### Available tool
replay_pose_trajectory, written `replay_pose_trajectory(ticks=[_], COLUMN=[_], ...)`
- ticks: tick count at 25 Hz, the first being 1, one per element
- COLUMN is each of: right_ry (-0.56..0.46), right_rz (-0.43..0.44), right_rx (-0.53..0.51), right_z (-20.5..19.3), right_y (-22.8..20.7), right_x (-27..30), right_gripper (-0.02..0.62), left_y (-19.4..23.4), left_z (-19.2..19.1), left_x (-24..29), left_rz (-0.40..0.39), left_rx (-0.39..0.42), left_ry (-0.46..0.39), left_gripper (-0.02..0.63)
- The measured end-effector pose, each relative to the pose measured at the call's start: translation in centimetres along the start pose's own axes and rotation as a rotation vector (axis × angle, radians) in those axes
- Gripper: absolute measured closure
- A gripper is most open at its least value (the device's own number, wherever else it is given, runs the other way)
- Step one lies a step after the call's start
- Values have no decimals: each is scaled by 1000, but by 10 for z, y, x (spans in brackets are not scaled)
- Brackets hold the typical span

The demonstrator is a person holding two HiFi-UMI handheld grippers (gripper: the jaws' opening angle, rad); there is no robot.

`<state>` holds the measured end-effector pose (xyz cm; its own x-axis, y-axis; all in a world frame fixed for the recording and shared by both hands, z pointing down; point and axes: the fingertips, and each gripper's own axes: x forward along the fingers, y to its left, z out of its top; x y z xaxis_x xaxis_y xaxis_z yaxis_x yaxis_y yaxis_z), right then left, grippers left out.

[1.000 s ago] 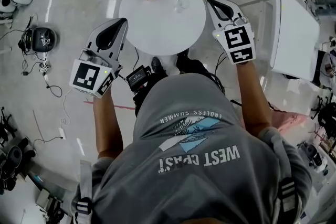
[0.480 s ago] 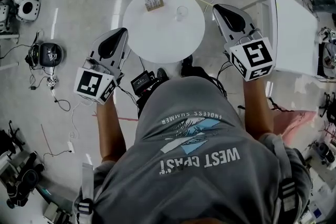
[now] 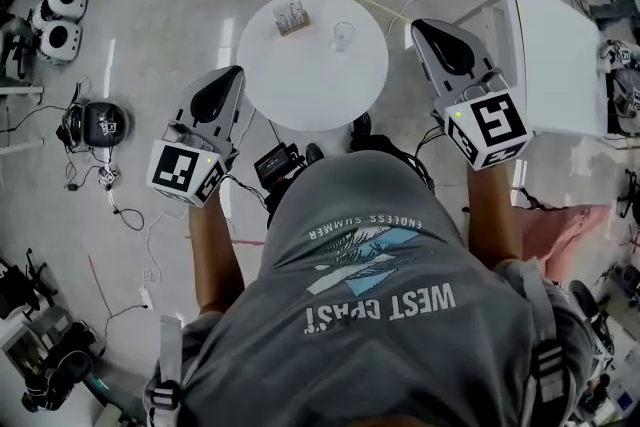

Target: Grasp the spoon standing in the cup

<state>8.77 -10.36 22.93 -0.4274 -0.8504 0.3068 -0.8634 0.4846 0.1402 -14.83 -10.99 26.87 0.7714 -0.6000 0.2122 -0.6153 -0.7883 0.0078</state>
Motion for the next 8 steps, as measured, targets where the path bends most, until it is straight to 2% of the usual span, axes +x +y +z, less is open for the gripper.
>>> replay_pose_trajectory(ticks=[8], right_ry=[3], right_rz=[-10], right_rx=[0], right_z=[-13], right_y=[3], right_x=[9], right_gripper=[591], left_y=[5], left_z=[-17], left_x=[4], left_rz=[-11], left_rx=[-6], left_ry=[-5], left_gripper=[603])
